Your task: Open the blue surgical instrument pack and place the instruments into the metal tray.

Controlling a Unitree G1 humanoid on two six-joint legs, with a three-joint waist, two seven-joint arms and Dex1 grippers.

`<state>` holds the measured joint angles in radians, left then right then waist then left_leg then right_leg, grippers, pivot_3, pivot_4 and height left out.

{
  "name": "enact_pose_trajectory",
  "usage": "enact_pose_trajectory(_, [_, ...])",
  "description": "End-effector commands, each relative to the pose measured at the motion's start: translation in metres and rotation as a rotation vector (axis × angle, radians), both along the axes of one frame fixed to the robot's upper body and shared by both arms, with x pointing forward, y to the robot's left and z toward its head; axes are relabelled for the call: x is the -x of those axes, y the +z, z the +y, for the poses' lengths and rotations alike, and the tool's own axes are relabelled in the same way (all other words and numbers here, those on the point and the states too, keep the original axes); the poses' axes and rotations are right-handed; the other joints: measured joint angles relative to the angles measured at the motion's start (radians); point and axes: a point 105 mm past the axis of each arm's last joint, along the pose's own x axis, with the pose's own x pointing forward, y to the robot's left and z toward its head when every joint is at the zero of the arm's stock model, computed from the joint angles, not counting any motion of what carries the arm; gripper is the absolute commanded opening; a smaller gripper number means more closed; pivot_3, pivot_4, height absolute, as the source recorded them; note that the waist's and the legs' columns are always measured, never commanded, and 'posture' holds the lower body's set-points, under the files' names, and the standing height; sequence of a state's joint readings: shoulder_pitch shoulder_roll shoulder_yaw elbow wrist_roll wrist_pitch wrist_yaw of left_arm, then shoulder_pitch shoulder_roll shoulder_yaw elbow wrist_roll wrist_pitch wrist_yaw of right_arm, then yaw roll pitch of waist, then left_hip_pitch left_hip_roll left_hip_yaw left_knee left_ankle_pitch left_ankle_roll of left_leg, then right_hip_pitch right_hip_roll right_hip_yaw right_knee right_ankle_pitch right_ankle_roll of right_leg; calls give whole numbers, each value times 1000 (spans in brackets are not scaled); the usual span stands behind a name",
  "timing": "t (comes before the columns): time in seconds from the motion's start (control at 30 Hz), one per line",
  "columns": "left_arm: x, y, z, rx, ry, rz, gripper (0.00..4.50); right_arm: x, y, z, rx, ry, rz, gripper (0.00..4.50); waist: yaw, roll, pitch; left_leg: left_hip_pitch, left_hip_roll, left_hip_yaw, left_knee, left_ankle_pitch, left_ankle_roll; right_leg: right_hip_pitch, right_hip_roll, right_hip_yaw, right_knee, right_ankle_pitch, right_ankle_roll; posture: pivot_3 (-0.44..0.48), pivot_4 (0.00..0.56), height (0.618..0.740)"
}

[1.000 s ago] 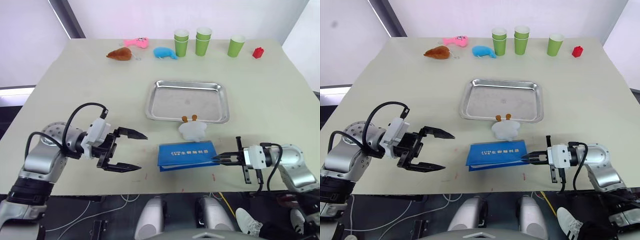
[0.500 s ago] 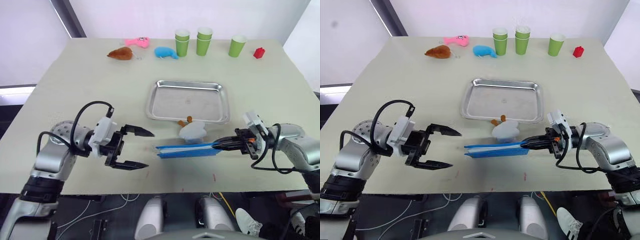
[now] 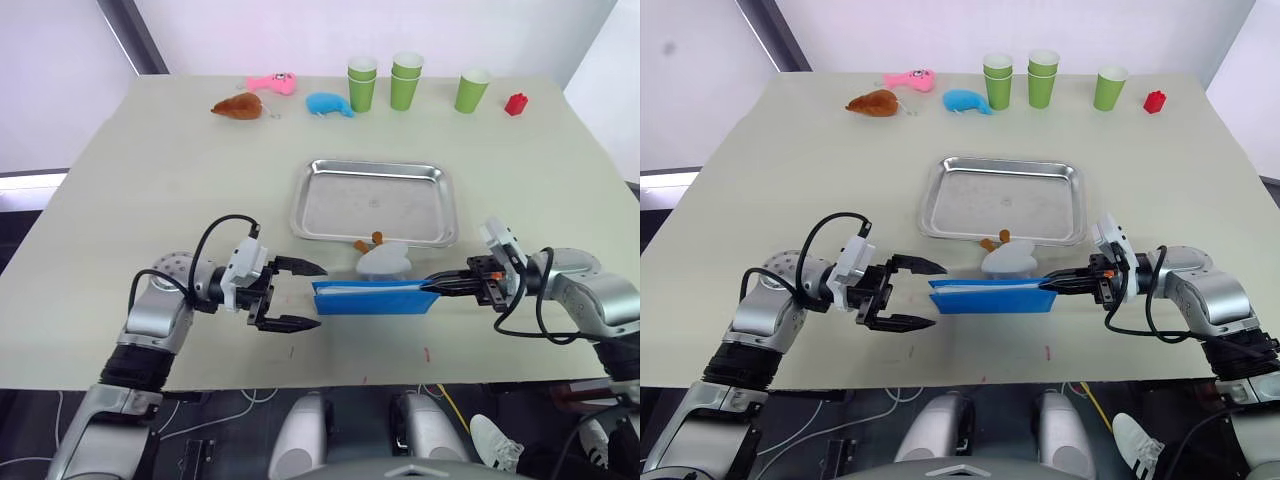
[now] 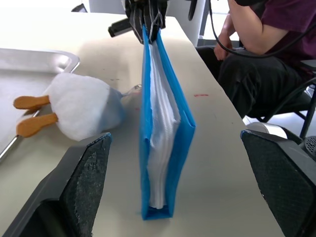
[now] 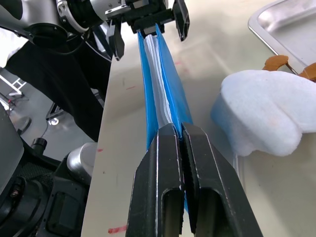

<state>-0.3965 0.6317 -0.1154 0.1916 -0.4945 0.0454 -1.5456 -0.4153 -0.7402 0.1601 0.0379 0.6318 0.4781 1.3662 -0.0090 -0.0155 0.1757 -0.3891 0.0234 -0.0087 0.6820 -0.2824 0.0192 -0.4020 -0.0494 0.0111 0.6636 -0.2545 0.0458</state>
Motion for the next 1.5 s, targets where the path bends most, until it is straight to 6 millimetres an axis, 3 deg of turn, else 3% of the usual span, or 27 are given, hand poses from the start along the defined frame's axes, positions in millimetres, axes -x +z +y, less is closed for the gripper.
enact_pose_trajectory(0.03, [-1,2,-1,35,-15,5,2448,-2,9,-1,0,-12,-53,0,-3,0,0,-1,0,0,1,0,0,0,0,0,0,0,0,0,150,739])
enact_pose_trajectory(0.07, [-2,1,0,40,-11,5,1976,-2,9,-1,-3,-13,-52,0,-4,0,0,-1,0,0,1,0,0,-1,0,1,0,0,0,0,150,739])
enact_pose_trajectory(0.1, [-2,1,0,44,-8,8,1824,-2,9,-1,-4,-12,-52,0,-3,0,0,-1,0,0,1,0,0,-1,0,1,0,0,0,0,150,739])
enact_pose_trajectory(0.23, [-1,-6,2,33,-12,20,81,-2,10,-1,-4,-12,-57,0,-2,0,0,-2,0,-1,1,0,0,-1,0,0,0,0,0,0,150,739])
enact_pose_trajectory(0.4, [-1,-9,1,44,2,22,29,-2,19,-2,-30,-21,-30,0,-2,0,0,-2,0,-1,1,0,0,-1,0,0,0,0,0,0,150,739])
enact_pose_trajectory(0.43, [-1,-10,1,44,3,22,0,-1,22,-3,-47,-17,-4,631,-2,0,0,-2,0,-1,1,0,0,-1,0,0,0,0,1,0,150,739])
enact_pose_trajectory(0.5, [0,-12,2,43,5,24,0,1,30,-6,-71,-21,25,1390,-2,0,0,-2,0,-1,1,0,0,-1,0,0,0,0,0,0,150,739])
enact_pose_trajectory(0.57, [2,-14,4,38,6,26,0,0,40,-11,-97,-37,43,2419,-2,0,0,-2,0,-1,1,0,0,-1,0,0,0,0,0,0,150,739])
enact_pose_trajectory(0.6, [3,-15,5,36,6,26,0,-1,44,-13,-113,-47,47,3058,-2,0,0,-2,0,-1,1,0,0,-1,0,0,0,0,0,0,150,739])
enact_pose_trajectory(0.63, [3,-15,5,35,6,27,0,-3,47,-14,-127,-59,45,3324,-4,0,0,-2,0,-1,1,0,0,-1,0,0,0,0,0,0,150,739])
enact_pose_trajectory(0.7, [4,-15,6,33,3,25,0,-10,52,-16,-142,-91,23,4379,-5,0,0,-2,0,-1,1,0,0,-1,0,0,0,0,0,0,150,739])
enact_pose_trajectory(0.8, [6,-15,8,28,-4,23,0,-24,53,-14,-127,-155,-55,4451,-6,0,0,-2,0,-1,1,0,0,-1,0,0,0,0,0,0,150,739])
enact_pose_trajectory(0.97, [9,-17,11,9,-6,19,0,-49,36,2,41,-234,-188,4451,-8,0,0,-2,0,0,1,0,0,-2,0,1,1,1,0,0,150,739])
enact_pose_trajectory(1.13, [8,-19,10,3,-7,12,0,-65,27,29,141,-218,-281,4451,-9,0,0,-5,0,1,1,0,0,-7,0,2,3,1,0,0,150,739])
enact_pose_trajectory(1.33, [8,-20,8,-1,-9,5,0,-57,13,57,195,-72,-320,4451,-8,0,0,-6,0,2,1,0,0,-8,0,3,5,1,0,0,150,739])
enact_pose_trajectory(1.5, [9,-20,7,-2,-8,4,0,-50,1,63,239,-10,-330,4451,-7,0,0,-6,0,1,2,0,0,-8,0,2,5,1,0,0,150,739])
